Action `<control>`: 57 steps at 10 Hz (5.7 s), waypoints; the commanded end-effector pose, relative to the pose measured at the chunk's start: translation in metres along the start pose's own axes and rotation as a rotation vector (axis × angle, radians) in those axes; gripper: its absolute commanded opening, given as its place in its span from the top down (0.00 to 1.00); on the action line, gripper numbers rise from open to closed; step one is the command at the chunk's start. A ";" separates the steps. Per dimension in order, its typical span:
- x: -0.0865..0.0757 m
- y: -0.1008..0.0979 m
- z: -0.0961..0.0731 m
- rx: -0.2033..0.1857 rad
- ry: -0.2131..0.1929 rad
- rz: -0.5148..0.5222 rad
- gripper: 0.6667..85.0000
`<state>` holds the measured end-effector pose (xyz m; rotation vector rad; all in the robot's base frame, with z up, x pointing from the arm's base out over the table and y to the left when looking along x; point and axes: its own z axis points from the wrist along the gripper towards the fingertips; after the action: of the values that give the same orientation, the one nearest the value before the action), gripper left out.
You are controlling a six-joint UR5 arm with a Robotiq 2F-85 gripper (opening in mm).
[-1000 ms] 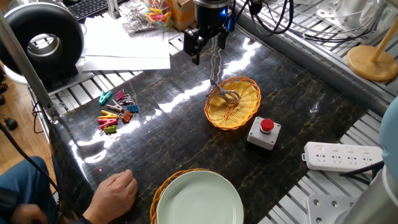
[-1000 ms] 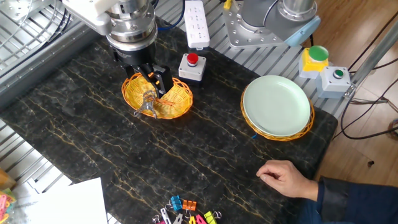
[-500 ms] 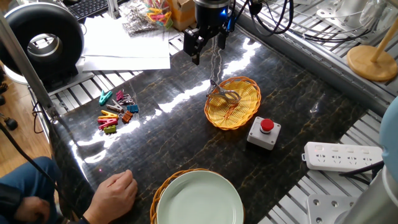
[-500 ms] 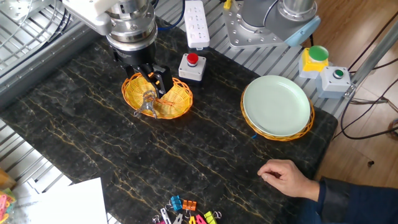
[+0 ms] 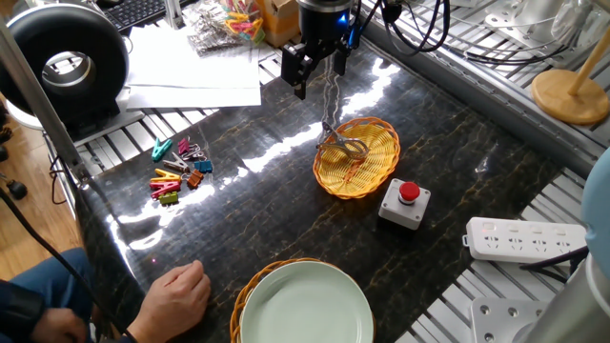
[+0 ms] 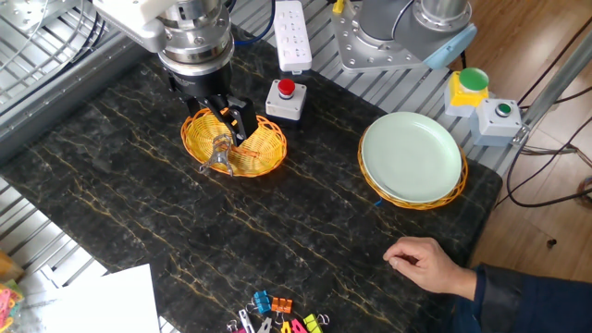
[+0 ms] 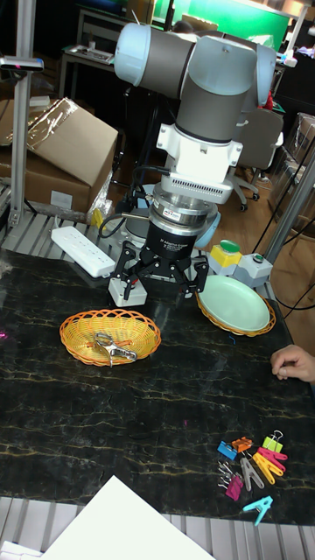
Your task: Use a clamp
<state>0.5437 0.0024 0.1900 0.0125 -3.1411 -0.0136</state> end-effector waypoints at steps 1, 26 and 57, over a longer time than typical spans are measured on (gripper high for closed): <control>0.000 0.002 0.000 0.000 0.000 0.000 0.98; -0.011 -0.015 -0.029 0.037 -0.020 -0.470 0.21; 0.007 -0.037 0.060 0.092 0.045 -0.474 0.18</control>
<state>0.5352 -0.0382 0.1380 0.7596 -3.0010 0.1535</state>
